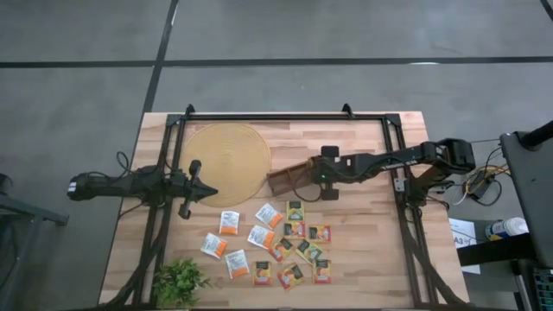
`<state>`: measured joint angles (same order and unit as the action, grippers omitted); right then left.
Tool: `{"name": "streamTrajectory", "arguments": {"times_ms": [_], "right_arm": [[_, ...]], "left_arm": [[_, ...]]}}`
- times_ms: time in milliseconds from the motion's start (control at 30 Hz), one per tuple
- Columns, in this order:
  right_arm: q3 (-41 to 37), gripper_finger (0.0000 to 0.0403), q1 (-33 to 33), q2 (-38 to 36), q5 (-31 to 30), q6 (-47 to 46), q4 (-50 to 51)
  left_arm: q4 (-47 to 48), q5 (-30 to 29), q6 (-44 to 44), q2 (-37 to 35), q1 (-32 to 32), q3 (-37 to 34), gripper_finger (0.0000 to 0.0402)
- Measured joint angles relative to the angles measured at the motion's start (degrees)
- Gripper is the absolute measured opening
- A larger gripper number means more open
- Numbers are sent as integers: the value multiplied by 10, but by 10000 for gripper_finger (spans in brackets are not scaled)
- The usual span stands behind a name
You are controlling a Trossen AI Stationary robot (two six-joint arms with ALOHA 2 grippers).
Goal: Pick & Place Tea
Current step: Put the yellow tea bag into the right section of the wooden organizer
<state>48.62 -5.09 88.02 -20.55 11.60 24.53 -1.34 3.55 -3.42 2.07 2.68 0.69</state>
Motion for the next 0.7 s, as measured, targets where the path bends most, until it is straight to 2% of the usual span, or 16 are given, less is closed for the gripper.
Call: {"name": "streamTrajectory", "arguments": {"times_ms": [300,533,700], "right_arm": [[11,8,28,-57,-5,-25,26],[23,8,88,-110,-6,-69,54],[27,8,151,-131,0,-67,66]], "left_arm": [[0,0,0,0,0,0,0],[0,0,0,0,0,0,0],[0,0,0,0,0,0,0]]}}
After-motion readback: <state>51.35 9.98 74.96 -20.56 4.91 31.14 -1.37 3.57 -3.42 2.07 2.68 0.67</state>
